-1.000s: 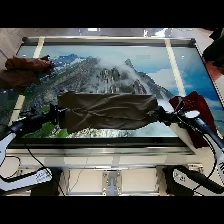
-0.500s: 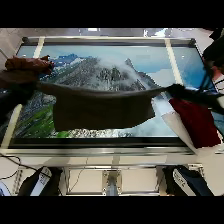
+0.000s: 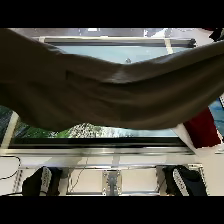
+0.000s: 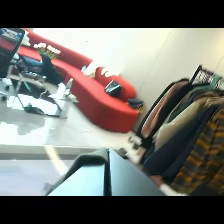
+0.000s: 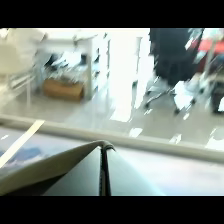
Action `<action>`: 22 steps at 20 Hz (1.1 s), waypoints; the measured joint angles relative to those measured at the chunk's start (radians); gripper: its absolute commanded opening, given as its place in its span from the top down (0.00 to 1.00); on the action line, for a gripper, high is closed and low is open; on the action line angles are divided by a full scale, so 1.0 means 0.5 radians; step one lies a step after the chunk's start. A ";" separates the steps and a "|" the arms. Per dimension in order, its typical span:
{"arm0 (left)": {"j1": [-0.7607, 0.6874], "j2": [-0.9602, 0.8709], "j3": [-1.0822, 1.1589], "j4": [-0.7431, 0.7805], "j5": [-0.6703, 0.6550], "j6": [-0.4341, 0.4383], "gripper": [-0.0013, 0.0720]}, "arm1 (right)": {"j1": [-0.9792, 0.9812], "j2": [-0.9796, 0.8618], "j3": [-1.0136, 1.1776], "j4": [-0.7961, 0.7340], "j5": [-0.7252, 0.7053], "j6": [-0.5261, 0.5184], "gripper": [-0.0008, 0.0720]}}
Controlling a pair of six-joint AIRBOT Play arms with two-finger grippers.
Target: Fold the shirts.
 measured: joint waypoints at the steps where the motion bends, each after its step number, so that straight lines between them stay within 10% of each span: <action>1: -0.064 -0.026 0.127 0.147 0.023 -0.037 0.97 | 0.001 -0.016 0.107 -0.053 0.012 0.008 0.98; 9: -0.716 -0.507 0.582 1.449 0.135 -0.342 0.97 | 0.001 -0.541 0.400 -0.384 0.340 0.072 0.98; 22: -1.038 -2.210 0.620 1.727 0.768 -0.359 0.96 | 0.027 -2.536 0.423 0.124 0.053 0.159 0.97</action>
